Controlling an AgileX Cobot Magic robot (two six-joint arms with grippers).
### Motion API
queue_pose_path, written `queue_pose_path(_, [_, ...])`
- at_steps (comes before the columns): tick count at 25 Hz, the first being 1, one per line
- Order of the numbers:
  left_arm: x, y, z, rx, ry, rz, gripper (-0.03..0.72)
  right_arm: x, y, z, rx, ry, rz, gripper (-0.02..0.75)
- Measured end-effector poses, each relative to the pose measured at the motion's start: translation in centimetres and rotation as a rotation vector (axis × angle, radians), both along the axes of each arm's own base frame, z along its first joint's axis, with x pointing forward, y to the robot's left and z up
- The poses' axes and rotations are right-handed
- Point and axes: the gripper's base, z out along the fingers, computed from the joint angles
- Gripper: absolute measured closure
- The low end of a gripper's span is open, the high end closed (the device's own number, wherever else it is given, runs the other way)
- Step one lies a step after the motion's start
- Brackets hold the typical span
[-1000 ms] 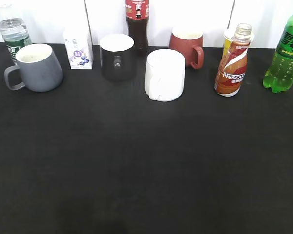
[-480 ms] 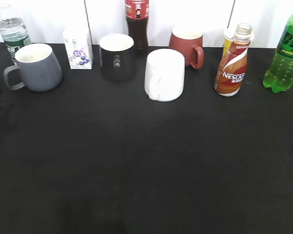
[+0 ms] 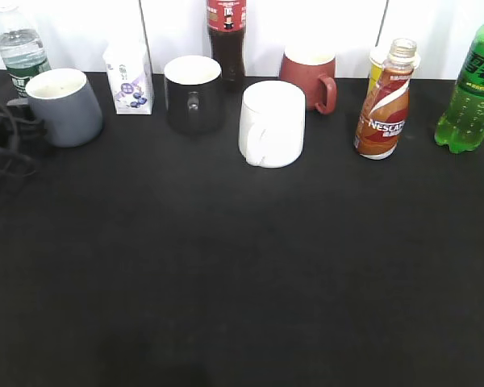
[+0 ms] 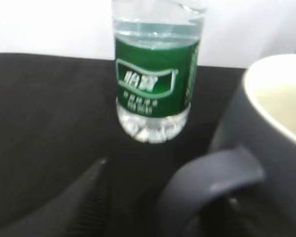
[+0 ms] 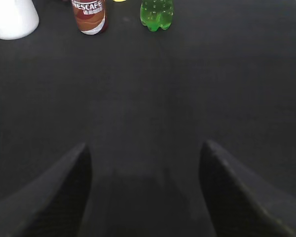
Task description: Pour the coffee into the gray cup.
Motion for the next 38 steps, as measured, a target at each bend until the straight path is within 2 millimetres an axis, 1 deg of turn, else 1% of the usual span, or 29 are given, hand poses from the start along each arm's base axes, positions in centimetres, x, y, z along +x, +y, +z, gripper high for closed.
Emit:
queue_pose_path(1, [0.5, -0.1, -0.1, 0.005, -0.004, -0.010, 0.392, 0.0, 0.0, 0.0, 0.000, 0.000, 0.000, 0.200])
queue_pose_path(3, [0.8, -0.3, -0.7, 0.030, -0.010, -0.052, 0.557, 0.0, 0.0, 0.0, 0.000, 0.000, 0.000, 0.200])
queue_pose_path(4, [0.8, -0.4, -0.9, 0.041, -0.008, -0.070, 0.616, 0.0, 0.0, 0.0, 0.000, 0.000, 0.000, 0.200])
queue_pose_path(6, [0.8, -0.8, -0.8, 0.067, -0.037, -0.122, 0.626, 0.0, 0.0, 0.0, 0.000, 0.000, 0.000, 0.200])
queue_pose_path(9, [0.6, -1.0, -0.4, 0.080, -0.059, -0.143, 0.636, 0.0, 0.0, 0.0, 0.000, 0.000, 0.000, 0.200])
queue_pose_path(10, [0.2, -1.0, 0.2, 0.081, -0.071, -0.144, 0.636, 0.0, 0.0, 0.0, 0.000, 0.000, 0.000, 0.200])
queue_pose_path(11, [-0.4, -1.0, 1.3, 0.082, -0.098, -0.144, 0.636, 0.0, 0.0, 0.0, 0.000, 0.000, 0.000, 0.200])
queue_pose_path(14, [-3.5, -1.1, 3.8, 0.082, -0.137, -0.148, 0.636, 0.0, 0.0, 0.0, 0.000, 0.000, 0.000, 0.200])
queue_pose_path(16, [-5.9, -1.6, 5.5, 0.107, -0.167, -0.196, 0.636, 0.0, 0.0, 0.0, 0.000, 0.000, 0.000, 0.200])
queue_pose_path(18, [-8.2, -2.7, 7.0, 0.120, -0.199, -0.251, 0.636, 0.0, 0.0, 0.0, 0.000, 0.000, 0.000, 0.200])
queue_pose_path(19, [-9.3, -3.6, 7.4, 0.121, -0.202, -0.283, 0.636, 0.0, 0.0, 0.0, 0.000, 0.000, 0.000, 0.200])
queue_pose_path(20, [-10.3, -4.5, 7.6, 0.122, -0.200, -0.319, 0.636, 0.0, 0.0, 0.0, 0.000, 0.000, 0.000, 0.200])
queue_pose_path(22, [-11.9, -6.3, 7.3, 0.115, -0.189, -0.396, 0.636, 0.0, 0.0, 0.0, 0.000, 0.000, 0.000, 0.200])
queue_pose_path(25, [-13.2, -8.7, 6.8, 0.110, -0.168, -0.499, 0.636, 0.0, 0.0, 0.0, 0.001, 0.000, 0.001, 0.200])
queue_pose_path(27, [-13.4, -9.2, 6.8, 0.108, -0.170, -0.520, 0.636, 0.0, 0.0, 0.1, 0.003, -0.006, 0.002, 0.202])
queue_pose_path(28, [-13.4, -9.2, 6.8, 0.108, -0.170, -0.519, 0.636, 0.0, 0.0, 0.7, 0.007, -0.047, 0.003, 0.208])
queue_pose_path(29, [-13.4, -9.2, 6.8, 0.108, -0.170, -0.519, 0.636, 0.5, 0.1, 1.7, 0.014, -0.129, 0.003, 0.212])
queue_pose_path(31, [-13.4, -9.2, 6.8, 0.107, -0.171, -0.520, 0.636, 2.2, 0.2, 3.2, 0.017, -0.282, 0.002, 0.213])
queue_pose_path(33, [-13.4, -9.3, 6.9, 0.104, -0.181, -0.521, 0.636, 4.9, 0.4, 2.9, 0.015, -0.337, 0.004, 0.213])
queue_pose_path(35, [-13.4, -9.3, 6.9, 0.103, -0.184, -0.521, 0.636, 7.9, 0.7, 2.2, 0.014, -0.357, 0.008, 0.213])
queue_pose_path(38, [-13.4, -9.3, 6.9, 0.103, -0.184, -0.521, 0.636, 12.2, 1.2, 1.8, 0.014, -0.375, 0.016, 0.213])
